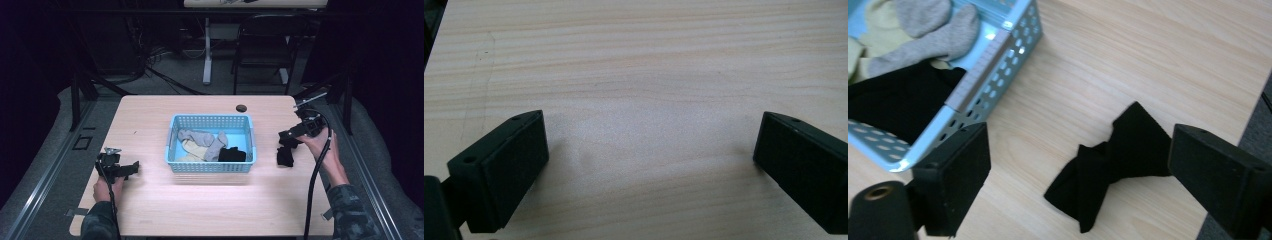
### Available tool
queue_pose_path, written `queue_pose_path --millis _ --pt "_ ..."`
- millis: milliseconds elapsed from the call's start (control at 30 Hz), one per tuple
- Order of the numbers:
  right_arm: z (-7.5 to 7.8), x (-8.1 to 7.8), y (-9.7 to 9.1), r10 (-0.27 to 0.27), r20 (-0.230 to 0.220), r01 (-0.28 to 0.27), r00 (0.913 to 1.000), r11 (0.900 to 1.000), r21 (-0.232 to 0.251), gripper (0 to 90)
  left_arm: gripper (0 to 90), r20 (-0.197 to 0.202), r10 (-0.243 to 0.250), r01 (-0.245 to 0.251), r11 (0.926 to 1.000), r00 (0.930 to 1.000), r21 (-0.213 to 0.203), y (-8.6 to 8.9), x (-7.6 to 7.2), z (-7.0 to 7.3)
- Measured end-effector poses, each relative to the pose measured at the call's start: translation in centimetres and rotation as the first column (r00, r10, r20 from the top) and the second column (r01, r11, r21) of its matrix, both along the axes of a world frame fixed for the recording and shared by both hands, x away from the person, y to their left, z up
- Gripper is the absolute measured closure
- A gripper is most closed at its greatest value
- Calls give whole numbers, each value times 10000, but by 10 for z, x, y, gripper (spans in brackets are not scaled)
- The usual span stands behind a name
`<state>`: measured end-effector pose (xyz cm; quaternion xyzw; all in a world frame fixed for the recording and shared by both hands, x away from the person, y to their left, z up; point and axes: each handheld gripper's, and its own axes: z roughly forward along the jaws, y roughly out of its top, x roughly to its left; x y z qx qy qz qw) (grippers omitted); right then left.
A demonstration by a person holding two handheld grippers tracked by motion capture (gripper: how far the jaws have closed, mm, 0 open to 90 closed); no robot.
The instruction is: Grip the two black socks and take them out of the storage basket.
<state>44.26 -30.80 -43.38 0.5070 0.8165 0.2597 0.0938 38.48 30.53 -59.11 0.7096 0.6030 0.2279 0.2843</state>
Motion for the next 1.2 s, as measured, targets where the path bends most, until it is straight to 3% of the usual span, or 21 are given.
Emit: queue_pose_path --millis 300,867,1200 --pt "17 -1 30 803 184 -802 9966 9968 -46 3 12 2 -8 8 10000 10000 3 0 0 0" --pt "40 -1 79 1929 453 -1932 9802 9811 34 0 12 -1 -4 4 10000 10000 -7 0 0 0" --pt "25 6 128 2594 193 -2596 9656 9657 62 0 12 1 -8 8 10000 10000 1 0 0 0"
